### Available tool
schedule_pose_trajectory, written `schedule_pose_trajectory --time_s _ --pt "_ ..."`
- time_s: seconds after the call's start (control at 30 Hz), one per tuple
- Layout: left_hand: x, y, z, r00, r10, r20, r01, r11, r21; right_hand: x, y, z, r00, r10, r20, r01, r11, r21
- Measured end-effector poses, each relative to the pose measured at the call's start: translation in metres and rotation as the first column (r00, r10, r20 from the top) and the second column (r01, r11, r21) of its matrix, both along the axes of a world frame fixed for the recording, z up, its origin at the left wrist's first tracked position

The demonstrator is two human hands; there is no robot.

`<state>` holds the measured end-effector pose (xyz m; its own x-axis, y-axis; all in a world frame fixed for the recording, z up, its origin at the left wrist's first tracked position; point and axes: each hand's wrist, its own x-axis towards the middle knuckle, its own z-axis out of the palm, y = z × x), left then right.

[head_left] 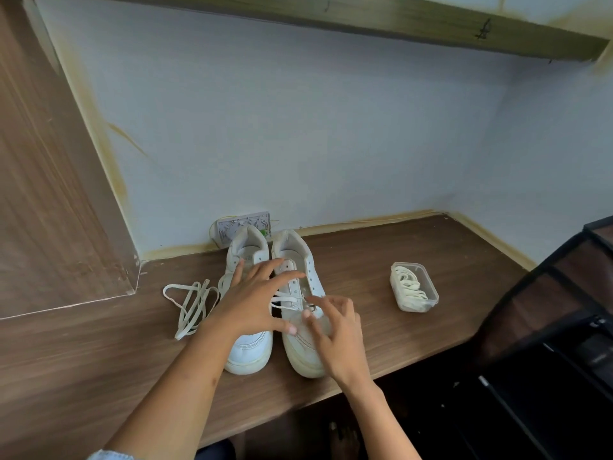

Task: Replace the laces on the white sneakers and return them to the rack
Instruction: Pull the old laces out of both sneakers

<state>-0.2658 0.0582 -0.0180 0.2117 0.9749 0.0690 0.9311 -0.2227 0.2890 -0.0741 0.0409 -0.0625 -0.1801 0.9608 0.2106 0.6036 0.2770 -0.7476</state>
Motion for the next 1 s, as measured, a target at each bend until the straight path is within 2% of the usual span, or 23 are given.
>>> schedule_pose_trajectory --time_s 0.17,0.23,0.3,0.37,0.4,0.43,0.5,0.53,0.57,0.6,0.63,0.67,0.7,0.77,0.83,0.9,0.97,1.0 --pt "0.007 -0.001 -0.006 1.000 0.006 0.028 -0.007 1.000 0.030 -0.007 0.015 0.001 0.990 -0.042 0.135 0.029 0.995 0.095" --pt "0.007 0.000 -0.006 0.999 0.009 0.050 -0.011 0.999 0.035 -0.013 0.019 -0.001 0.994 -0.071 0.087 0.062 0.993 0.098" --pt "0.007 0.001 -0.006 0.998 0.015 0.068 -0.018 0.999 0.037 -0.018 0.020 -0.002 0.987 -0.108 -0.116 0.114 0.992 0.049" --pt "0.007 0.002 -0.006 0.997 0.017 0.071 -0.019 0.999 0.037 -0.019 0.019 0.001 0.882 -0.205 -0.423 0.186 0.979 -0.087" --pt "0.007 0.002 -0.006 0.997 0.017 0.074 -0.019 0.999 0.034 -0.018 0.019 0.002 0.816 -0.268 -0.513 0.218 0.963 -0.158" --pt "0.007 0.002 -0.006 0.997 0.016 0.078 -0.019 0.999 0.030 -0.016 0.017 0.005 0.771 -0.313 -0.555 0.236 0.949 -0.208" --pt "0.007 0.001 -0.006 0.997 0.014 0.080 -0.016 1.000 0.026 -0.012 0.015 0.008 0.762 -0.293 -0.578 0.225 0.956 -0.187" --pt "0.007 0.001 -0.006 0.997 0.014 0.079 -0.016 1.000 0.024 -0.010 0.015 0.009 0.805 -0.242 -0.542 0.211 0.970 -0.119" --pt "0.007 0.001 -0.006 0.997 0.015 0.078 -0.017 1.000 0.020 -0.008 0.015 0.011 0.881 -0.187 -0.434 0.195 0.980 -0.027" --pt "0.007 0.000 -0.006 0.997 0.016 0.077 -0.017 1.000 0.014 -0.007 0.016 0.010 0.955 -0.148 -0.256 0.171 0.983 0.070" --pt "0.007 -0.001 -0.005 0.997 0.016 0.072 -0.016 1.000 0.008 -0.008 0.016 0.010 0.990 -0.124 -0.062 0.132 0.980 0.149" --pt "0.007 -0.002 -0.005 0.998 0.015 0.061 -0.015 1.000 0.003 -0.009 0.016 0.008 0.989 -0.112 0.097 0.092 0.978 0.189" --pt "0.007 -0.002 -0.005 0.999 0.014 0.047 -0.014 1.000 0.001 -0.011 0.015 0.008 0.977 -0.099 0.188 0.062 0.980 0.191" --pt "0.007 -0.003 -0.006 1.000 0.014 0.024 -0.014 1.000 -0.001 -0.015 0.014 0.005 0.971 -0.087 0.223 0.053 0.987 0.152" --pt "0.007 -0.003 -0.006 0.999 0.020 0.029 -0.020 1.000 -0.005 -0.017 0.016 0.004 0.979 -0.117 0.168 0.093 0.985 0.147" --pt "0.007 -0.001 -0.006 0.999 0.025 0.035 -0.025 1.000 -0.003 -0.019 0.018 0.006 0.983 -0.176 0.050 0.168 0.976 0.136" --pt "0.006 0.000 -0.006 0.999 0.024 0.023 -0.024 1.000 0.000 -0.019 0.017 0.012 0.940 -0.280 -0.195 0.297 0.953 0.059" --pt "0.005 0.000 -0.006 1.000 0.024 0.017 -0.024 1.000 -0.001 -0.016 0.017 0.015 0.877 -0.351 -0.328 0.372 0.928 -0.001"
